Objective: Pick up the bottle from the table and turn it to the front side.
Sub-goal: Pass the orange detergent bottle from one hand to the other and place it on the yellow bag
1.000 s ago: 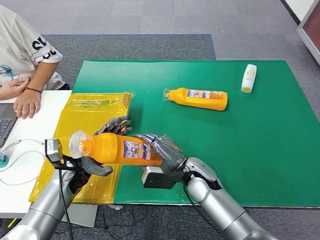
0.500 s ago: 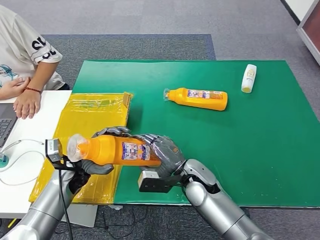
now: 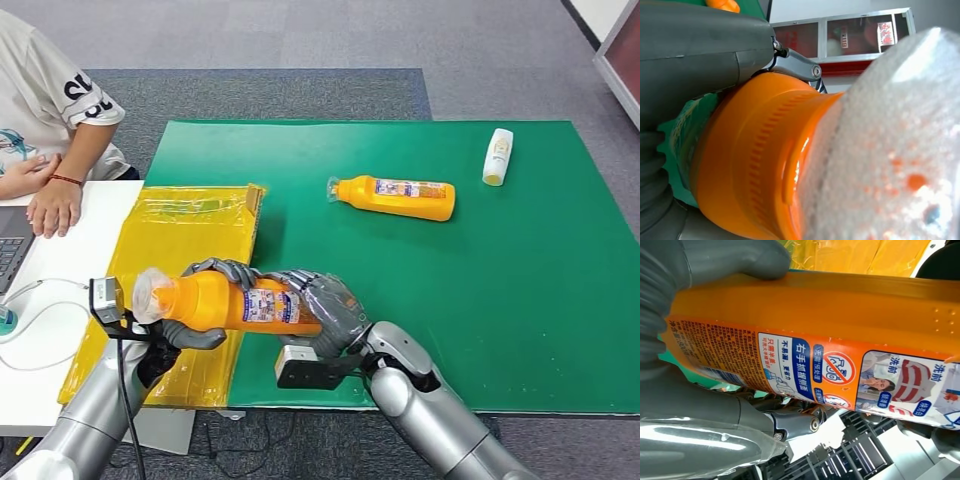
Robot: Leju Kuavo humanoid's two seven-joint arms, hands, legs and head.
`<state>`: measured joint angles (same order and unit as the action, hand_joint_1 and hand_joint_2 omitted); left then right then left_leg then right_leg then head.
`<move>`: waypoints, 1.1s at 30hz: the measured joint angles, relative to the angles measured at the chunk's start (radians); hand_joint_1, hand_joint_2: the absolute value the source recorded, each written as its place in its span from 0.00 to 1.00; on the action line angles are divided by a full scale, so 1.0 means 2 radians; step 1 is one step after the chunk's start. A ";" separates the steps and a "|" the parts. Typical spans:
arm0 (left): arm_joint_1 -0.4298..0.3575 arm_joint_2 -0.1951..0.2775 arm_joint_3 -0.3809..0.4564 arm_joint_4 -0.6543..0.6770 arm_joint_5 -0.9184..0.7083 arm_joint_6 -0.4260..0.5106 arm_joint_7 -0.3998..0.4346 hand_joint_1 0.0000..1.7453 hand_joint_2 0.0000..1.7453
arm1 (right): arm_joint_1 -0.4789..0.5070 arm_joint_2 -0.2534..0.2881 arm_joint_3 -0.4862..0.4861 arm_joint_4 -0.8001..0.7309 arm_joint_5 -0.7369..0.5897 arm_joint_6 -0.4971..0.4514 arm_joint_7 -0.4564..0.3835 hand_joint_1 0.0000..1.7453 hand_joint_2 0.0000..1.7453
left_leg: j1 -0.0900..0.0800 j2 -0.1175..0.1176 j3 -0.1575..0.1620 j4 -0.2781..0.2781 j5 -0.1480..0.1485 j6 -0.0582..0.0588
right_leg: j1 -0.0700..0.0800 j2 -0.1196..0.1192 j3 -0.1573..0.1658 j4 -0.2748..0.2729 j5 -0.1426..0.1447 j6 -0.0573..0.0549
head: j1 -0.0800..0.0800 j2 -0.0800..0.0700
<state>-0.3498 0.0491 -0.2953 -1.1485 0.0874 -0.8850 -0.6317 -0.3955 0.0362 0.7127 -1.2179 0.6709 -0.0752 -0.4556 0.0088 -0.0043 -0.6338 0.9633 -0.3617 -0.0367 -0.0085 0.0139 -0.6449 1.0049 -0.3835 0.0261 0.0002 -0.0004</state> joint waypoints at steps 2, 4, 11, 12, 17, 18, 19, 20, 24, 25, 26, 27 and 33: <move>0.000 0.000 0.000 0.000 0.000 0.000 0.000 1.00 1.00 | 0.001 0.000 0.000 -0.001 -0.001 0.000 0.000 0.82 1.00 | 0.000 0.000 0.000 0.000 0.000 0.000 | 0.000 0.000 0.000 0.000 0.000 0.000 | 0.000 0.000; 0.000 0.000 0.000 0.000 0.000 0.000 0.000 1.00 1.00 | 0.002 0.000 -0.001 -0.002 -0.003 0.000 0.000 0.33 1.00 | 0.000 0.000 0.000 0.000 0.000 0.000 | 0.000 0.000 0.000 0.000 0.000 0.000 | 0.000 0.000; 0.005 0.001 0.000 0.001 -0.005 0.000 0.000 1.00 1.00 | 0.006 0.000 -0.005 -0.013 -0.029 0.010 -0.013 0.00 1.00 | 0.000 0.000 0.000 0.000 0.000 0.000 | 0.000 0.000 0.000 0.000 0.000 0.000 | 0.000 0.000; 0.006 0.002 0.000 0.001 -0.005 0.000 0.000 1.00 1.00 | 0.006 0.000 -0.006 -0.014 -0.034 0.014 -0.015 0.00 1.00 | 0.000 0.000 0.000 0.000 0.000 0.000 | 0.000 0.000 0.000 0.000 0.000 0.000 | 0.000 0.000; 0.012 0.004 -0.001 -0.001 -0.011 0.000 0.000 1.00 1.00 | 0.007 0.001 -0.017 -0.015 -0.085 0.052 -0.034 0.00 1.00 | 0.000 0.000 0.000 0.000 0.000 0.000 | 0.000 0.000 0.000 0.000 0.000 0.000 | 0.000 0.000; 0.013 0.004 -0.001 -0.003 -0.012 0.000 0.000 1.00 1.00 | 0.007 0.001 -0.021 -0.015 -0.099 0.061 -0.039 0.00 1.00 | 0.000 0.000 0.000 0.000 0.000 0.000 | 0.000 0.000 0.000 0.000 0.000 0.000 | 0.000 0.000; 0.015 0.005 -0.002 -0.005 -0.013 0.000 0.000 1.00 1.00 | 0.007 0.001 -0.025 -0.014 -0.111 0.070 -0.042 0.00 1.00 | 0.000 0.000 0.000 0.000 0.000 0.000 | 0.000 0.000 0.000 0.000 0.000 0.000 | 0.000 0.000; 0.016 0.005 -0.002 -0.007 -0.015 0.000 0.000 1.00 1.00 | 0.007 0.001 -0.029 -0.014 -0.122 0.077 -0.045 0.00 1.00 | 0.000 0.000 0.000 0.000 0.000 0.000 | 0.000 0.000 0.000 0.000 0.000 0.000 | 0.000 0.000; 0.020 0.009 -0.007 -0.015 -0.028 0.015 0.000 1.00 1.00 | 0.007 0.002 -0.044 -0.012 -0.159 0.107 -0.057 0.00 1.00 | 0.000 0.000 0.000 0.000 0.000 0.000 | 0.000 0.000 0.000 0.000 0.000 0.000 | 0.000 0.000; 0.020 0.012 -0.011 -0.017 -0.039 0.033 0.000 1.00 1.00 | 0.007 0.002 -0.050 -0.011 -0.174 0.118 -0.061 0.00 1.00 | 0.000 0.000 0.000 0.000 0.000 0.000 | 0.000 0.000 0.000 0.000 0.000 0.000 | 0.000 0.000; 0.019 0.016 -0.018 -0.018 -0.054 0.061 0.000 1.00 1.00 | 0.008 0.003 -0.055 -0.009 -0.189 0.128 -0.066 0.00 1.00 | 0.000 0.000 0.000 0.000 0.000 0.000 | 0.000 0.000 0.000 0.000 0.000 0.000 | 0.000 0.000; 0.019 0.021 -0.028 -0.019 -0.070 0.096 0.000 1.00 1.00 | 0.009 0.003 -0.062 -0.007 -0.203 0.137 -0.071 0.00 1.00 | 0.000 0.000 0.000 0.000 0.000 0.000 | 0.000 0.000 0.000 0.000 0.000 0.000 | 0.000 0.000; 0.000 0.059 -0.079 -0.017 -0.175 0.283 0.001 1.00 1.00 | 0.031 0.004 -0.111 0.006 -0.259 0.178 -0.096 0.00 1.00 | 0.000 0.000 0.000 0.000 0.000 0.000 | 0.000 0.000 -0.001 0.000 0.000 0.000 | 0.000 0.000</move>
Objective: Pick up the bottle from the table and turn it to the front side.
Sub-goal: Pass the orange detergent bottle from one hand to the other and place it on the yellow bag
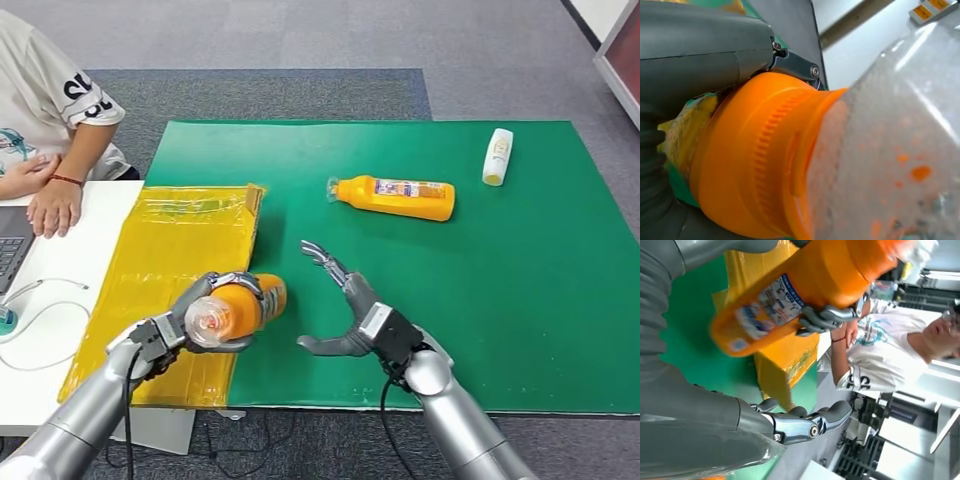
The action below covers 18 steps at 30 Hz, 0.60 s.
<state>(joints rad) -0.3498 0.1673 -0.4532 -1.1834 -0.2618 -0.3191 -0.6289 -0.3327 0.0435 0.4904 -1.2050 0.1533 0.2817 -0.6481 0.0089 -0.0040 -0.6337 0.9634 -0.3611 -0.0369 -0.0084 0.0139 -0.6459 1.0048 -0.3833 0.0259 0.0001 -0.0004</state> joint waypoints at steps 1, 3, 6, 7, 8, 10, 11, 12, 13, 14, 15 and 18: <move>-0.004 0.004 -0.005 0.000 -0.019 0.017 0.003 1.00 1.00 | 0.004 0.000 -0.009 0.002 -0.004 0.004 -0.002 0.00 1.00 | 0.000 0.000 0.000 0.000 0.000 0.000 | 0.000 0.000 0.000 0.000 0.000 0.000 | 0.000 0.000; -0.012 0.008 -0.016 0.000 -0.052 0.042 0.014 1.00 1.00 | 0.012 0.000 -0.026 0.008 -0.007 0.011 -0.005 0.00 1.00 | 0.000 0.000 0.000 0.000 0.000 0.000 | 0.000 0.000 0.000 0.000 0.000 0.000 | 0.000 0.000; -0.021 0.011 -0.029 -0.001 -0.082 0.061 0.033 1.00 1.00 | 0.021 0.001 -0.043 0.014 -0.004 0.014 -0.007 0.00 1.00 | 0.000 0.000 0.000 0.000 0.000 0.000 | 0.000 0.000 0.000 0.000 0.000 0.000 | 0.000 0.000; -0.024 0.011 -0.033 -0.001 -0.089 0.065 0.037 1.00 1.00 | 0.023 0.001 -0.047 0.016 -0.002 0.014 -0.007 0.00 1.00 | 0.000 0.000 0.000 0.000 0.000 0.000 | 0.000 0.000 0.000 0.000 0.000 0.000 | 0.000 0.000; -0.027 0.012 -0.037 -0.001 -0.095 0.068 0.041 1.00 1.00 | 0.024 0.002 -0.050 0.018 -0.001 0.014 -0.007 0.00 1.00 | 0.000 0.000 0.000 0.000 0.000 0.000 | 0.000 0.000 0.000 0.000 0.000 0.000 | 0.000 0.000; -0.031 0.012 -0.044 -0.001 -0.102 0.071 0.046 1.00 1.00 | 0.026 0.004 -0.055 0.020 0.002 0.014 -0.008 0.00 1.00 | 0.000 0.000 0.000 0.000 0.000 0.000 | 0.000 0.000 0.000 0.000 0.000 0.000 | 0.000 0.000; -0.032 0.013 -0.046 -0.001 -0.103 0.072 0.047 1.00 1.00 | 0.027 0.004 -0.057 0.022 0.002 0.014 -0.008 0.00 1.00 | 0.000 0.000 0.000 0.000 0.000 0.000 | 0.000 0.000 0.000 0.000 0.000 0.000 | 0.000 0.000; -0.034 0.013 -0.049 -0.001 -0.104 0.072 0.048 1.00 1.00 | 0.027 0.005 -0.058 0.023 0.003 0.014 -0.008 0.00 1.00 | 0.000 0.000 0.000 0.000 0.000 0.000 | 0.000 0.000 0.000 0.000 0.000 0.000 | 0.000 0.000; -0.035 0.013 -0.051 0.000 -0.105 0.072 0.049 1.00 1.00 | 0.028 0.005 -0.059 0.024 0.003 0.014 -0.008 0.00 1.00 | 0.000 0.000 0.000 0.000 0.000 0.000 | 0.000 0.000 0.000 0.000 0.000 0.000 | 0.000 0.000; -0.037 0.014 -0.054 0.000 -0.107 0.072 0.050 1.00 1.00 | 0.028 0.006 -0.060 0.025 0.004 0.014 -0.008 0.00 1.00 | 0.000 0.000 0.000 0.000 0.000 0.000 | 0.000 0.000 0.000 0.000 0.000 0.000 | 0.000 0.000; -0.039 0.015 -0.057 0.000 -0.109 0.071 0.051 1.00 1.00 | 0.028 0.007 -0.061 0.026 0.004 0.014 -0.008 0.00 1.00 | 0.000 0.000 0.000 0.000 0.000 0.000 | 0.000 0.000 0.000 0.000 0.000 0.000 | 0.000 0.000; -0.055 0.026 -0.074 0.006 -0.119 0.053 0.062 1.00 1.00 | 0.026 0.009 -0.062 0.030 0.008 0.014 -0.010 0.00 1.00 | 0.000 0.000 0.000 0.000 0.000 0.000 | 0.000 0.000 0.000 0.000 0.000 0.000 | 0.000 0.000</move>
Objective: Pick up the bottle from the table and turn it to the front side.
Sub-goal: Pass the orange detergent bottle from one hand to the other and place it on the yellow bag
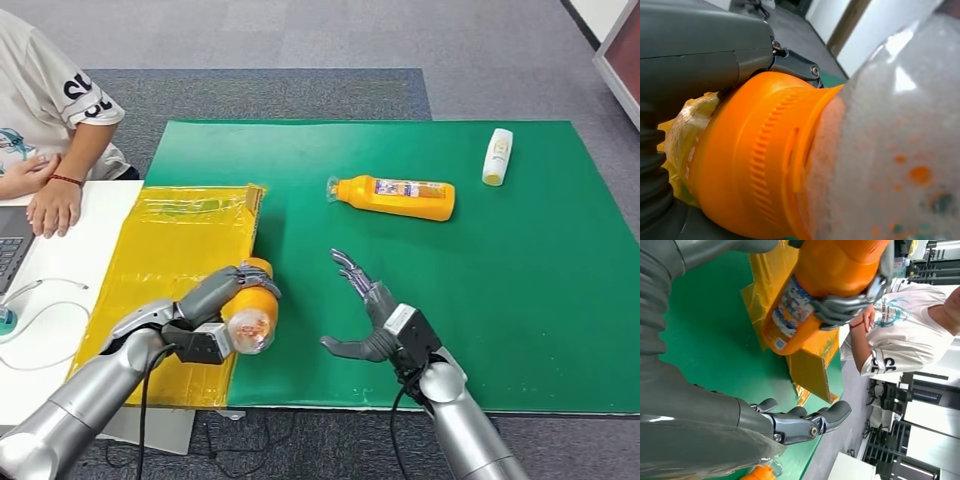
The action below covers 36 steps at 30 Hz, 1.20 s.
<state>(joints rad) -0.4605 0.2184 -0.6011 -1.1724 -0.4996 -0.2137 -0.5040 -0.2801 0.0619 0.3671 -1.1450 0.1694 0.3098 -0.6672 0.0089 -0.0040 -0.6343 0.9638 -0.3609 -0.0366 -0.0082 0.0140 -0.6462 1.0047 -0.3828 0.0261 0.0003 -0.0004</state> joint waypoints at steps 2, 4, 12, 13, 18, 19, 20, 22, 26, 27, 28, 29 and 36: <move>-0.026 0.016 -0.022 0.008 -0.004 -0.030 0.005 1.00 1.00 | -0.003 0.003 0.000 0.007 0.003 0.000 -0.003 0.00 1.00 | 0.000 0.000 0.000 0.000 0.000 0.000 | 0.000 0.000 0.000 0.000 0.000 -0.001 | 0.000 0.000; -0.066 0.041 -0.051 0.014 0.001 -0.080 0.007 1.00 1.00 | -0.008 0.006 0.000 0.017 0.005 0.000 -0.007 0.00 1.00 | 0.000 0.000 0.000 0.000 0.001 -0.001 | 0.001 0.000 0.000 0.000 0.001 -0.001 | 0.000 0.000; -0.291 0.151 -0.220 -0.013 0.170 -0.268 0.085 1.00 1.00 | -0.036 0.022 0.014 0.056 -0.004 0.001 -0.012 0.00 1.00 | 0.002 0.000 -0.001 0.000 0.003 -0.002 | 0.002 0.000 -0.002 0.000 0.003 -0.003 | 0.000 0.000; -0.316 0.161 -0.242 -0.021 0.198 -0.272 0.092 1.00 1.00 | -0.039 0.024 0.017 0.059 -0.006 0.002 -0.012 0.00 1.00 | 0.002 0.000 -0.001 0.000 0.003 -0.002 | 0.002 0.000 -0.002 0.000 0.003 -0.003 | 0.000 0.000; -0.411 0.194 -0.343 -0.062 0.307 -0.270 0.118 1.00 1.00 | -0.052 0.032 0.031 0.070 -0.016 0.002 -0.009 0.00 1.00 | 0.002 0.000 -0.002 0.000 0.003 -0.002 | 0.002 0.001 -0.002 0.000 0.003 -0.002 | 0.000 0.000; -0.424 0.199 -0.360 -0.068 0.316 -0.269 0.122 1.00 1.00 | -0.053 0.033 0.033 0.072 -0.017 0.002 -0.009 0.00 1.00 | 0.002 0.000 -0.002 0.000 0.003 -0.002 | 0.002 0.001 -0.002 0.000 0.003 -0.002 | 0.000 0.000; -0.435 0.203 -0.374 -0.072 0.321 -0.267 0.126 1.00 1.00 | -0.054 0.034 0.035 0.073 -0.017 0.001 -0.009 0.00 1.00 | 0.002 0.000 -0.002 0.000 0.003 -0.002 | 0.002 0.001 -0.002 0.000 0.003 -0.002 | 0.000 0.000; -0.450 0.209 -0.395 -0.075 0.318 -0.261 0.138 1.00 1.00 | -0.056 0.036 0.038 0.076 -0.017 -0.001 -0.008 0.00 1.00 | 0.002 0.000 -0.002 0.000 0.003 -0.002 | 0.002 0.001 -0.002 0.000 0.003 -0.002 | 0.000 0.000; -0.449 0.205 -0.421 -0.065 0.232 -0.214 0.170 1.00 1.00 | -0.059 0.039 0.041 0.078 -0.011 -0.018 -0.005 0.00 1.00 | 0.002 0.000 -0.002 0.000 0.003 -0.002 | 0.002 0.001 -0.002 0.000 0.003 -0.002 | 0.000 0.000; -0.443 0.199 -0.425 -0.055 0.198 -0.198 0.174 1.00 1.00 | -0.059 0.040 0.041 0.078 -0.007 -0.022 -0.004 0.00 1.00 | 0.002 0.000 -0.002 0.000 0.003 -0.002 | 0.002 0.001 -0.002 0.000 0.003 -0.002 | 0.000 0.000; -0.435 0.190 -0.428 -0.041 0.164 -0.182 0.176 1.00 1.00 | -0.059 0.042 0.041 0.078 -0.002 -0.027 -0.002 0.00 1.00 | 0.002 0.000 -0.002 0.000 0.003 -0.002 | 0.002 0.001 -0.002 0.000 0.003 -0.002 | 0.000 0.000; -0.423 0.178 -0.432 -0.023 0.131 -0.169 0.177 1.00 1.00 | -0.059 0.044 0.041 0.078 0.004 -0.031 0.001 0.00 1.00 | 0.002 0.000 -0.002 0.000 0.003 -0.002 | 0.002 0.001 -0.002 0.000 0.003 -0.002 | 0.000 0.000; -0.318 0.077 -0.442 0.128 -0.019 -0.105 0.193 1.00 1.00 | -0.059 0.060 0.038 0.069 0.031 -0.041 0.018 0.00 1.00 | 0.001 0.000 -0.002 0.000 0.003 -0.002 | 0.001 0.001 -0.002 0.000 0.004 -0.002 | 0.000 0.000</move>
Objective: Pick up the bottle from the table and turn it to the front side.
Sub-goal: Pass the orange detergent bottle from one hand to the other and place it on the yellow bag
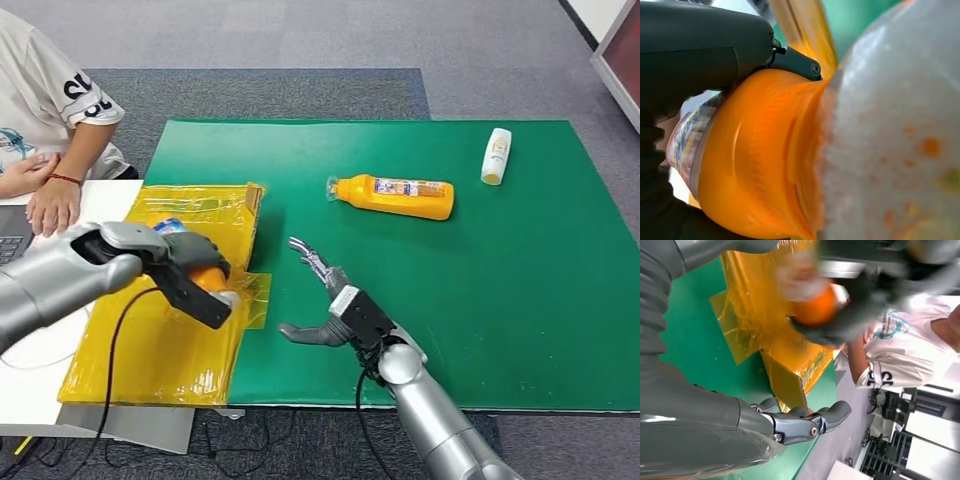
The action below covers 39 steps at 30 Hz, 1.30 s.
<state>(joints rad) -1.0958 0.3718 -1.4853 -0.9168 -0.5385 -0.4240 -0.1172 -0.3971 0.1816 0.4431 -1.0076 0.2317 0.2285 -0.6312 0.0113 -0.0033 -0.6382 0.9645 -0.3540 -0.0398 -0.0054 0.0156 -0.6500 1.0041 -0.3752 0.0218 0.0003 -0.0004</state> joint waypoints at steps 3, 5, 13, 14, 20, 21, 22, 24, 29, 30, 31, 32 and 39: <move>0.041 -0.051 0.010 0.069 -0.048 0.028 0.014 1.00 1.00 | 0.002 0.008 0.000 -0.015 0.006 -0.002 0.014 0.00 1.00 | 0.000 0.000 0.000 0.000 0.000 0.000 | 0.000 0.000 0.000 0.000 0.000 0.000 | 0.000 0.000; 0.052 -0.078 0.020 0.104 -0.058 0.032 0.018 1.00 1.00 | 0.004 0.012 0.000 -0.026 0.007 -0.002 0.023 0.00 1.00 | 0.000 0.000 0.000 0.000 0.000 0.001 | 0.000 -0.001 0.000 0.000 0.000 0.000 | 0.000 0.000; 0.048 -0.125 0.086 0.190 -0.004 0.019 0.005 1.00 1.00 | 0.012 0.018 0.001 -0.037 0.009 -0.013 0.014 0.00 1.00 | 0.000 -0.001 0.001 0.000 0.000 0.001 | 0.000 -0.001 0.002 0.000 0.000 0.000 | 0.000 0.000; 0.046 -0.127 0.098 0.197 0.006 0.022 0.001 1.00 1.00 | 0.015 0.017 0.001 -0.038 0.009 -0.018 0.011 0.00 1.00 | 0.000 -0.001 0.001 0.000 0.000 0.001 | 0.000 -0.001 0.002 0.000 0.000 0.000 | 0.000 0.000; 0.041 -0.134 0.160 0.221 0.025 0.030 -0.010 1.00 1.00 | 0.042 0.017 -0.003 -0.062 0.001 -0.032 0.006 0.00 1.00 | 0.000 -0.001 0.002 0.000 0.000 0.001 | 0.000 -0.001 0.002 0.000 0.000 0.000 | 0.000 0.000; 0.041 -0.136 0.166 0.223 0.025 0.030 -0.009 1.00 1.00 | 0.045 0.016 -0.005 -0.067 0.000 -0.032 0.009 0.00 1.00 | 0.000 -0.001 0.002 0.000 0.000 0.001 | 0.000 -0.001 0.002 0.000 0.000 0.000 | 0.000 0.000; 0.041 -0.138 0.172 0.225 0.027 0.032 -0.008 1.00 1.00 | 0.049 0.016 -0.008 -0.072 -0.002 -0.032 0.012 0.00 1.00 | 0.000 -0.001 0.002 0.000 0.000 0.001 | 0.000 -0.001 0.002 0.000 0.000 0.000 | 0.000 0.000; 0.042 -0.141 0.184 0.228 0.032 0.037 -0.008 1.00 1.00 | 0.055 0.014 -0.011 -0.080 -0.002 -0.033 0.016 0.00 1.00 | 0.000 -0.001 0.002 0.000 0.000 0.001 | 0.000 -0.001 0.002 0.000 0.000 0.001 | 0.000 0.000; 0.046 -0.149 0.216 0.233 0.050 0.056 -0.013 1.00 1.00 | 0.067 0.010 -0.016 -0.086 0.000 -0.033 0.019 0.00 1.00 | 0.000 -0.001 0.001 0.000 0.000 0.001 | 0.000 -0.002 0.002 0.000 0.000 0.001 | 0.000 0.000; 0.047 -0.150 0.222 0.233 0.056 0.059 -0.019 1.00 1.00 | 0.070 0.009 -0.016 -0.087 0.001 -0.034 0.018 0.00 1.00 | 0.000 -0.001 0.001 0.000 0.000 0.001 | 0.000 -0.002 0.003 0.000 0.000 0.001 | 0.000 0.000; 0.049 -0.150 0.230 0.233 0.062 0.060 -0.026 1.00 1.00 | 0.072 0.009 -0.017 -0.087 0.003 -0.035 0.017 0.00 1.00 | 0.000 -0.001 0.001 0.000 0.000 0.001 | 0.000 -0.002 0.003 0.000 0.000 0.001 | 0.000 0.000; 0.049 -0.150 0.237 0.233 0.068 0.058 -0.034 1.00 1.00 | 0.073 0.008 -0.017 -0.087 0.003 -0.036 0.016 0.00 1.00 | 0.000 -0.001 0.001 0.000 0.000 0.001 | 0.000 -0.002 0.003 0.000 0.000 0.001 | 0.000 0.000; 0.048 -0.149 0.278 0.233 0.104 0.022 -0.067 1.00 1.00 | 0.077 0.008 -0.017 -0.085 0.006 -0.037 0.012 0.00 1.00 | 0.000 -0.001 0.002 0.000 0.001 0.001 | 0.000 -0.002 0.003 0.000 0.000 0.001 | 0.000 0.000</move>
<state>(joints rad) -1.0000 0.0740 -0.9291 -0.4505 -0.3297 -0.3797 -0.2521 -0.2441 0.1972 0.4086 -1.1783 0.2436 0.1555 -0.6078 0.0105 -0.0055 -0.6341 0.9643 -0.3527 -0.0370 -0.0061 0.0117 -0.6431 1.0036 -0.3746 0.0242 0.0002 -0.0004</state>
